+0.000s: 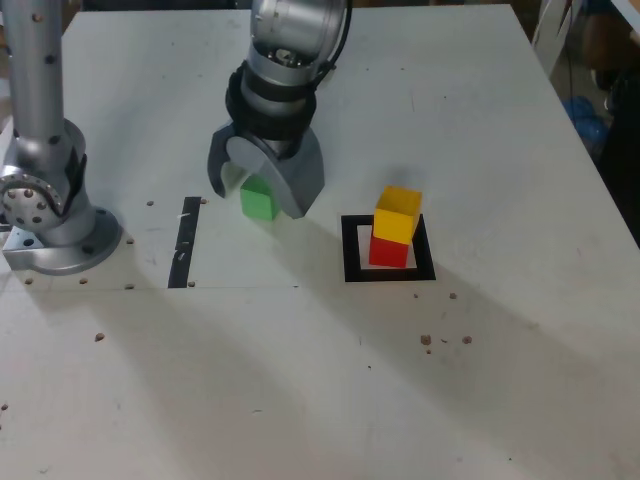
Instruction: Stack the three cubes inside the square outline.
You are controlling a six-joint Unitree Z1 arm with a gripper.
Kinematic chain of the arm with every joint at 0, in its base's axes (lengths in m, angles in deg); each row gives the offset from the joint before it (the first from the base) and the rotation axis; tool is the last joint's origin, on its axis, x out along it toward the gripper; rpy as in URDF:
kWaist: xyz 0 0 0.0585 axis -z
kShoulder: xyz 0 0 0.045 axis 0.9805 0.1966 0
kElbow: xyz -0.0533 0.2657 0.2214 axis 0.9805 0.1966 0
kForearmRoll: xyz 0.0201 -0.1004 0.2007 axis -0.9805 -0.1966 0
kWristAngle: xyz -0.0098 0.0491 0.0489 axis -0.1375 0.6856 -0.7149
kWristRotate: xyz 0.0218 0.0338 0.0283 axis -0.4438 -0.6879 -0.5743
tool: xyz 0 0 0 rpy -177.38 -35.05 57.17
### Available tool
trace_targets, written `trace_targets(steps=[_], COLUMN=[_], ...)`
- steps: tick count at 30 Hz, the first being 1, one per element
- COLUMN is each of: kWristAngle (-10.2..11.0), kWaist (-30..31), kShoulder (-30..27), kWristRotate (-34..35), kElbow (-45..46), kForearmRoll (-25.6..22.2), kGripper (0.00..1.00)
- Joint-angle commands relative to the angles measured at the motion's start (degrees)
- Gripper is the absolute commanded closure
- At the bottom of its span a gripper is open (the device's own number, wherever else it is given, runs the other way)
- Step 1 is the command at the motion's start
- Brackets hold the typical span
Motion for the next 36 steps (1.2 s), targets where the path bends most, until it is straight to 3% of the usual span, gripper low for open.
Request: trace_targets(steps=[1,8,17,26,36], kWristAngle=[0.00,0.32,-1.10,-3.67,-3.43], kWaist=[-0.46,-2.62,-4.07,-4.49,-3.99], kShoulder=[1.05,1.72,1.82,2.01,1.47], kWristRotate=[-0.51,-0.95,-2.29,-2.14,-1.78], kElbow=[-0.38,0.31,1.02,-2.64,-5.96], kForearmRoll=[0.21,2.28,3.72,-2.38,-6.54], kGripper=[0.21,0.58,0.79,0.83,0.83])
